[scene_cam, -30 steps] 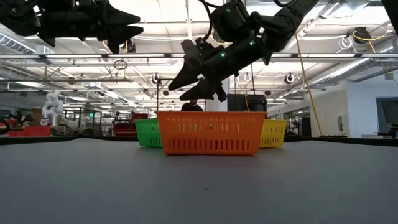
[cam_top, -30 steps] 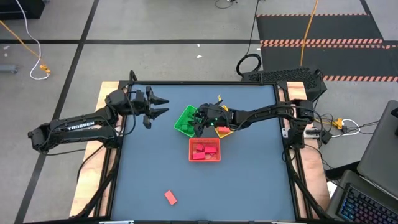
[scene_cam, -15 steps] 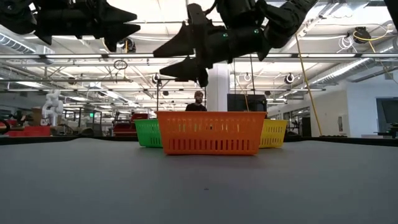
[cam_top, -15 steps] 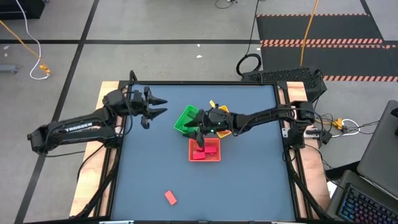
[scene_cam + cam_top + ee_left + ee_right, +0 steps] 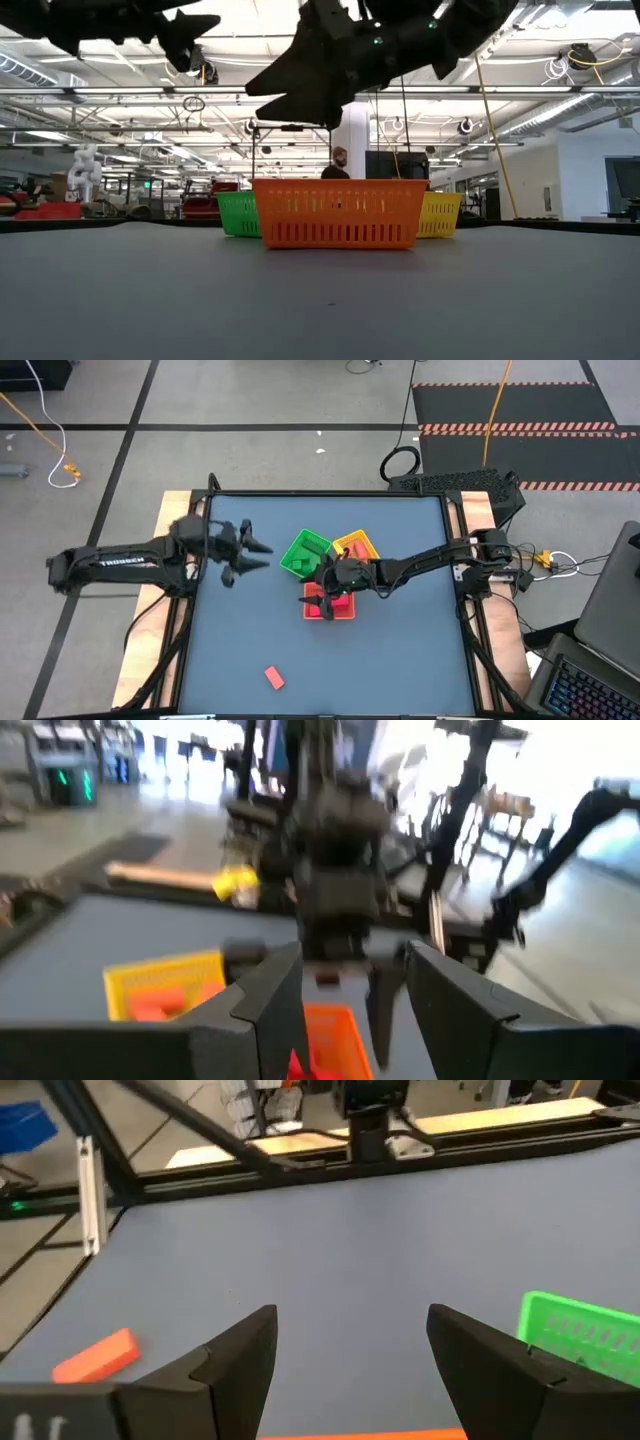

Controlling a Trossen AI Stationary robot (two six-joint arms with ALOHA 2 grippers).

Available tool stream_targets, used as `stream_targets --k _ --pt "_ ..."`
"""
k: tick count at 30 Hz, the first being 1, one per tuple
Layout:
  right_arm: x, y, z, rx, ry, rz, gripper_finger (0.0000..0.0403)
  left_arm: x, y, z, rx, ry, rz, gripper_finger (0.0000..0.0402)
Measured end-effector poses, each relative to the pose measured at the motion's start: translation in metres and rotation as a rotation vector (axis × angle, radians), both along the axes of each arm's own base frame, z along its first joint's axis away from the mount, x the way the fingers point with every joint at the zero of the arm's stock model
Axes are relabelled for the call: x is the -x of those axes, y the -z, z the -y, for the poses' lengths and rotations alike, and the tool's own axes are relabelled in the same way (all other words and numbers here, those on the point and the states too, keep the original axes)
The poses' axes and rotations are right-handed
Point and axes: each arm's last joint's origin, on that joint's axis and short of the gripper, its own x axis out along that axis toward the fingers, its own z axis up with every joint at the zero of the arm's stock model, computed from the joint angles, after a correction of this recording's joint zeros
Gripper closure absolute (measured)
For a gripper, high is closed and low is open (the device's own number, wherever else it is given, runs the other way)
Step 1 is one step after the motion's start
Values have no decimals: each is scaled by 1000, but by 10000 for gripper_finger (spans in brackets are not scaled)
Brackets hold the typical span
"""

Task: Sort & place blocks by color
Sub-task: Put the orange block into the yellow bin

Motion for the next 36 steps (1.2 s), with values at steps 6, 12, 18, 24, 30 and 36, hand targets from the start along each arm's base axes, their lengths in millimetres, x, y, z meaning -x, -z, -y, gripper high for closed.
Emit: stream_targets --k 6,12,18,24,30,36 --pt "19 -15 1 65 -1 -130 149 -16 6 41 -68 39 -194 222" --pt "49 -52 10 230 168 -178 149 -28 13 84 -146 80 -435 222" --pt "84 -75 18 290 310 -100 149 -42 36 132 -247 191 -723 222" --pt "122 -58 21 256 330 127 149 -61 48 177 -317 277 -859 222" --pt "155 -57 29 196 383 346 149 -78 64 201 -514 309 -955 213" --pt "170 -63 30 181 391 398 149 -87 91 218 -524 419 -1100 158"
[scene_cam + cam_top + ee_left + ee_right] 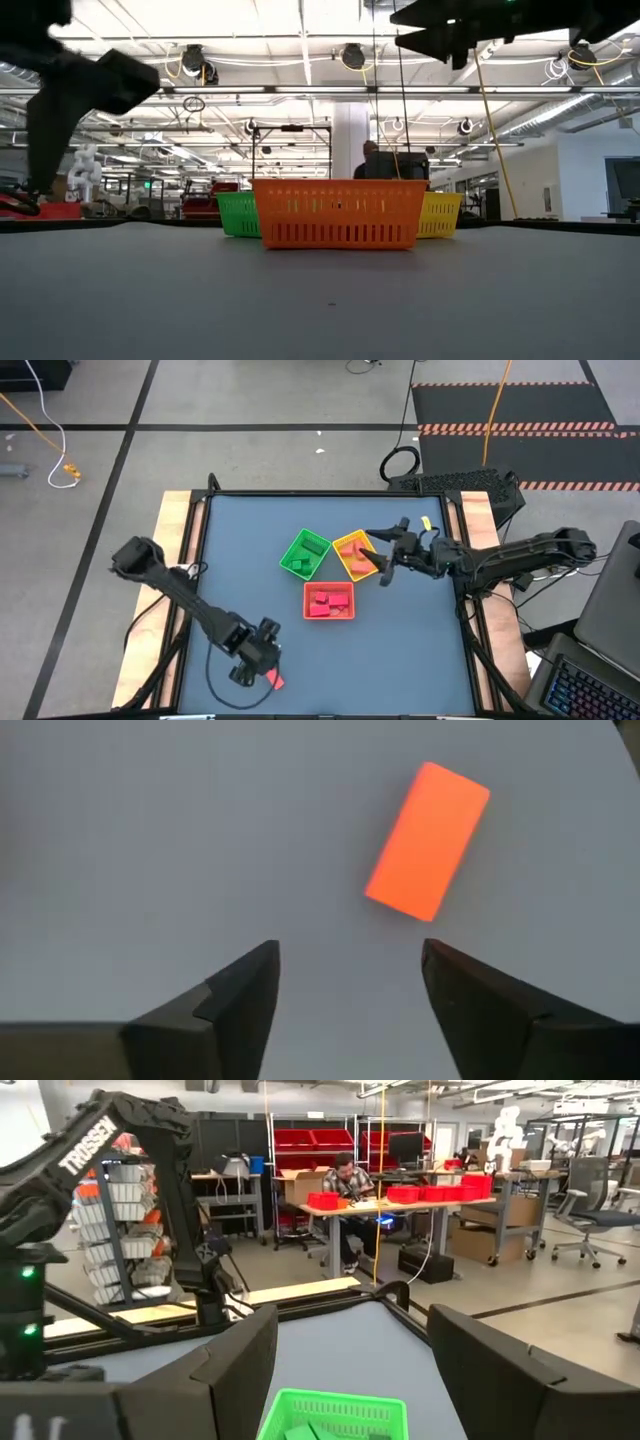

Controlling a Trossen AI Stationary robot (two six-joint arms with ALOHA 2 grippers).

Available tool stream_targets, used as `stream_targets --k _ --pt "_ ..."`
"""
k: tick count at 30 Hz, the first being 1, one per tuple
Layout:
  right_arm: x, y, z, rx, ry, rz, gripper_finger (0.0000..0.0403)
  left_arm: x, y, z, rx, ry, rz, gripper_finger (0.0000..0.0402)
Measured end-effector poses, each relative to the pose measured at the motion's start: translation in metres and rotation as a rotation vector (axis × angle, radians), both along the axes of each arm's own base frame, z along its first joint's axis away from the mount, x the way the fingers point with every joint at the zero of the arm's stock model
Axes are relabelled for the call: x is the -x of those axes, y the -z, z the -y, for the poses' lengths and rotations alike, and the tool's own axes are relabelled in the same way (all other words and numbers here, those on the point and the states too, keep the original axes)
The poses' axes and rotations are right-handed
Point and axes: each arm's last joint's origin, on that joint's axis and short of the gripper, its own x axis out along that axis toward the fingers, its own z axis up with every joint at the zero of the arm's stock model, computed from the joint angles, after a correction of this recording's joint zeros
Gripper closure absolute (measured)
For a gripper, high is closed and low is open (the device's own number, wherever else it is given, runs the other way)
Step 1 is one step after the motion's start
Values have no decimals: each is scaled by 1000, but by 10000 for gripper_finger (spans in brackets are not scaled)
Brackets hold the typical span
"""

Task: Sort & place blocks by color
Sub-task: Put the orange block into the yellow bin

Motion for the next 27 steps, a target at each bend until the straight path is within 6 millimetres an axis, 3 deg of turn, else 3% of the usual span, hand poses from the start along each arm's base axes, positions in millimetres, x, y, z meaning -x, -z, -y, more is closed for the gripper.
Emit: stream_targets --k 6,12,20,27 --pt "1 1 0 3 0 -13 149 -3 -2 13 5 93 27 123" --pt "1 2 0 6 1 -23 149 -3 1 21 6 155 61 133" --pt "1 2 1 15 6 -27 149 -7 28 26 -44 226 15 150" --pt "0 4 5 6 28 -47 149 -15 36 30 -36 280 69 151"
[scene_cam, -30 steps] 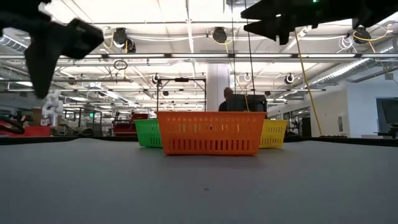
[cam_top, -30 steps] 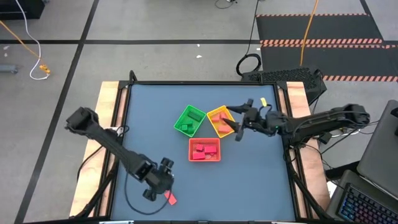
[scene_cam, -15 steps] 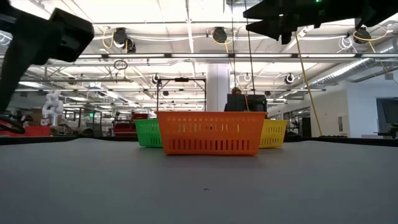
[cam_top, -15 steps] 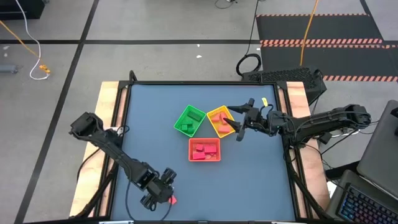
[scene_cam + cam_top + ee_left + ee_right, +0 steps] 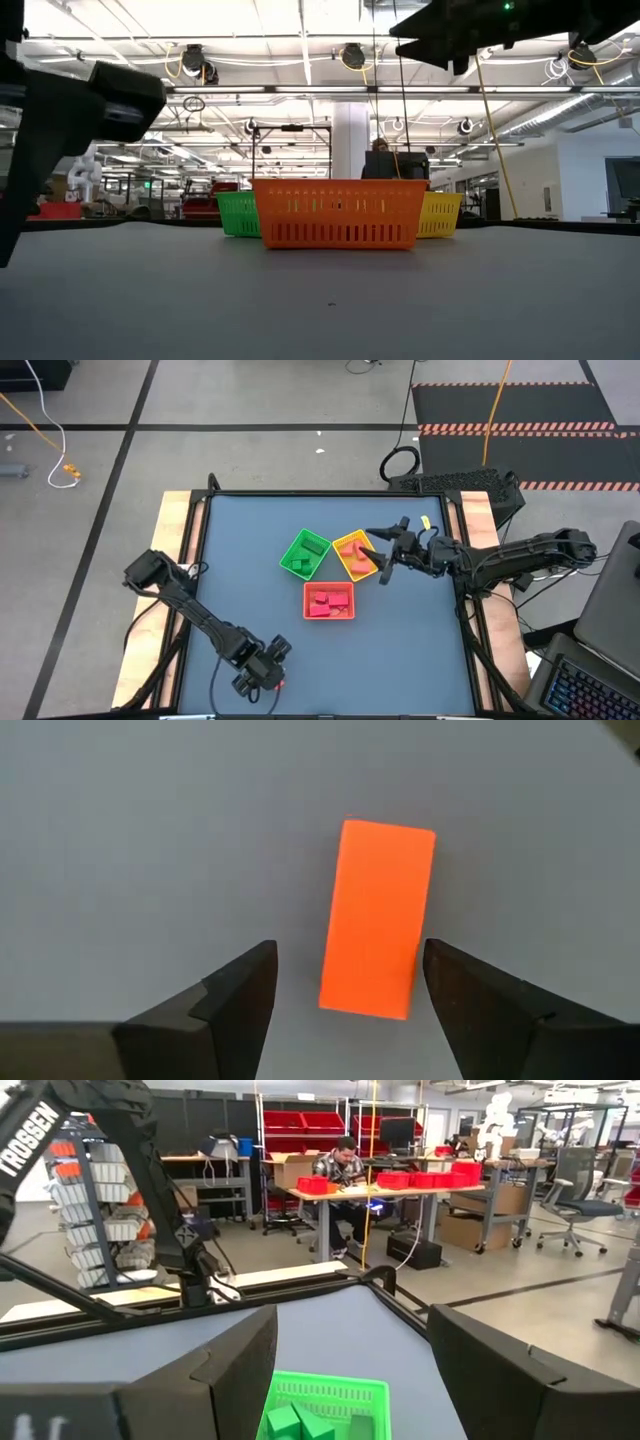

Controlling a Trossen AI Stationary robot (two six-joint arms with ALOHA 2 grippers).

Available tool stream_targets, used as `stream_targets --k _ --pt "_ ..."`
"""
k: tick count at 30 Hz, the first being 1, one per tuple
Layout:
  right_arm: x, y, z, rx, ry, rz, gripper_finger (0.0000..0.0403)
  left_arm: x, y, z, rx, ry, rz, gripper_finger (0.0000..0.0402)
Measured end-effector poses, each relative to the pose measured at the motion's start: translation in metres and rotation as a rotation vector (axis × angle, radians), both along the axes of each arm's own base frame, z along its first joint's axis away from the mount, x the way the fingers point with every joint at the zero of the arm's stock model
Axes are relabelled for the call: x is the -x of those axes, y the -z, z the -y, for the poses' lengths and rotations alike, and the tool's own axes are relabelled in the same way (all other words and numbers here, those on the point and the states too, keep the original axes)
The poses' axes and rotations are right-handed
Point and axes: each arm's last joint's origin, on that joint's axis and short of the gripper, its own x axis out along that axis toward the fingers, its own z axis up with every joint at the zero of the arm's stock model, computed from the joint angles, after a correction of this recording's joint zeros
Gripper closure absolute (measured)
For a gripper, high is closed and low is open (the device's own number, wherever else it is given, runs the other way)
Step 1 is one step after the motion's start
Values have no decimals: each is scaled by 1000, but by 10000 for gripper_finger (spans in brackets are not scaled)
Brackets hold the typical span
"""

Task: Sort & place blocks by color
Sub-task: Put the orange block into the yellow bin

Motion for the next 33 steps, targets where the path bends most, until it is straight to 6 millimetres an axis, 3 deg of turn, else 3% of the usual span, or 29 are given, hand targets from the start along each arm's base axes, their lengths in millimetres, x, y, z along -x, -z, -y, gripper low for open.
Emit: stream_targets --k 6,9,23,33 --pt "0 1 2 -1 10 -7 149 -2 -1 0 10 7 19 155" --pt "0 1 2 3 10 -9 149 -2 -1 0 14 11 16 176" --pt "0 1 2 6 7 -10 149 -7 -3 -5 71 -37 -18 393" --pt "0 1 2 6 6 -9 149 -9 -2 -10 66 -62 -30 392"
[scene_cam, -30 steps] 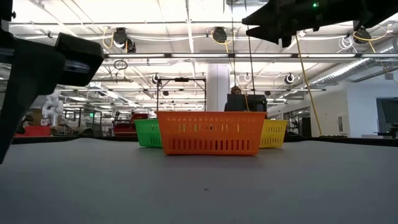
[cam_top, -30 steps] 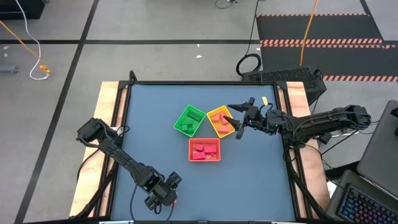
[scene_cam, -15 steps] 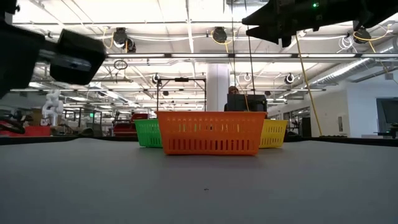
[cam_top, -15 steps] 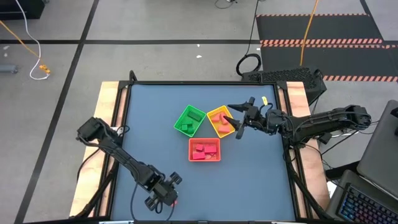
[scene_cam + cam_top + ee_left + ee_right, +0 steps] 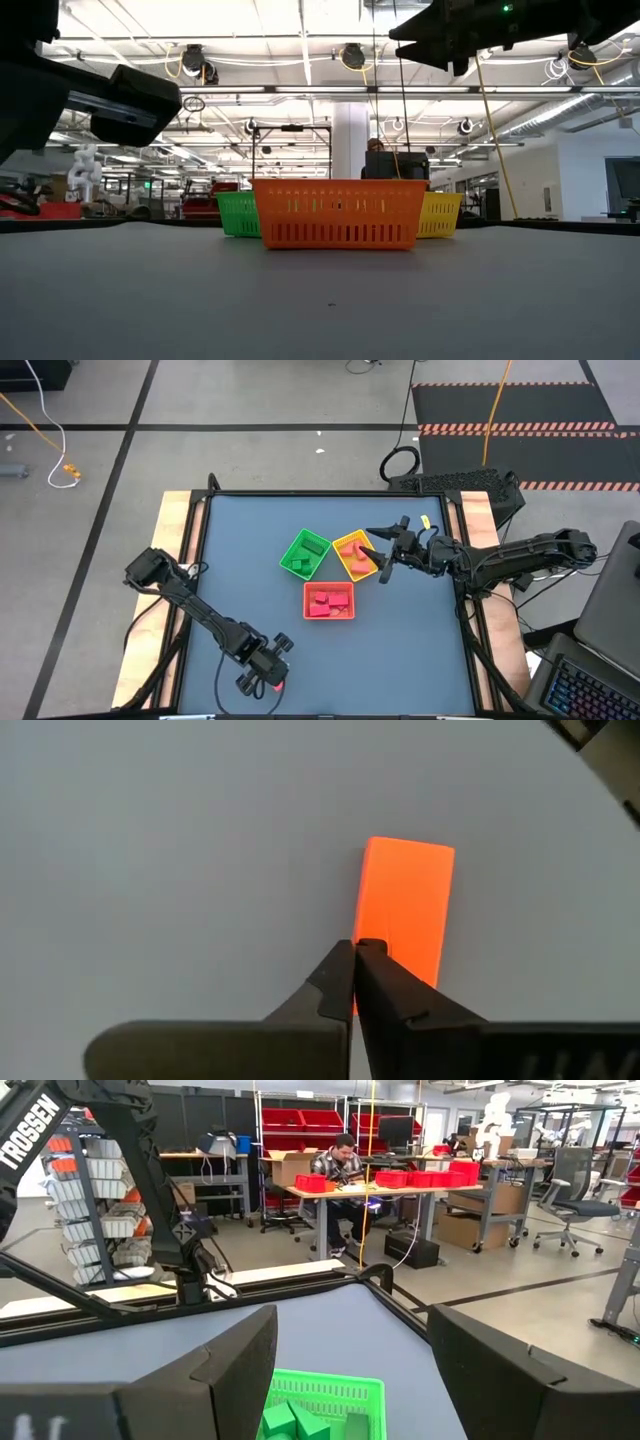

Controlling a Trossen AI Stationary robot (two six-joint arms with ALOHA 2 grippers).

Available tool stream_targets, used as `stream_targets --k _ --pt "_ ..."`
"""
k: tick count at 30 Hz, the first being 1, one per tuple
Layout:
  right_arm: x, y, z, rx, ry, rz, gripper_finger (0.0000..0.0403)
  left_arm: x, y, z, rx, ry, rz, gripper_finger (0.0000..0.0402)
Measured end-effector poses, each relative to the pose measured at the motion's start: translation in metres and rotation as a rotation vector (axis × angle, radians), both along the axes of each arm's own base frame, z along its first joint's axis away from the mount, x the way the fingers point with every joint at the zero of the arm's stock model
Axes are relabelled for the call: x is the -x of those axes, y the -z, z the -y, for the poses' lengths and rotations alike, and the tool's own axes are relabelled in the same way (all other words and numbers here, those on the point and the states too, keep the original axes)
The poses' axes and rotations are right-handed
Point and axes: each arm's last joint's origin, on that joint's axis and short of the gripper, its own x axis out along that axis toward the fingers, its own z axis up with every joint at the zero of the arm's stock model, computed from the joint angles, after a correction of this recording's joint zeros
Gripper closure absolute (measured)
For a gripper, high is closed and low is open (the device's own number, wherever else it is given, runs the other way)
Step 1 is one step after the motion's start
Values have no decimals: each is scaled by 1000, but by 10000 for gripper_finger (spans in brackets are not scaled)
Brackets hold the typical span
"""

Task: Sort & place blocks by color
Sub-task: Put the orange block into the yellow bin

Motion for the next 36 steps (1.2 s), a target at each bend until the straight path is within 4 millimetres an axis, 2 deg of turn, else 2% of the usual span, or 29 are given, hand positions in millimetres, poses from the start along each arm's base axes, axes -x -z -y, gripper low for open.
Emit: stream_targets --k 7,15,18,28,36 --pt "0 0 0 0 0 -1 149 1 -13 -19 -143 -91 50 343" --pt "0 0 0 0 0 -3 149 8 -45 -24 -32 -149 80 290" --pt "0 0 0 -5 0 -1 149 10 -50 -24 -23 -154 95 279" --pt "0 0 0 -6 0 -1 149 9 -48 -24 -41 -115 104 272" --pt "0 1 0 -6 -1 -6 149 3 -13 -18 -147 32 43 272"
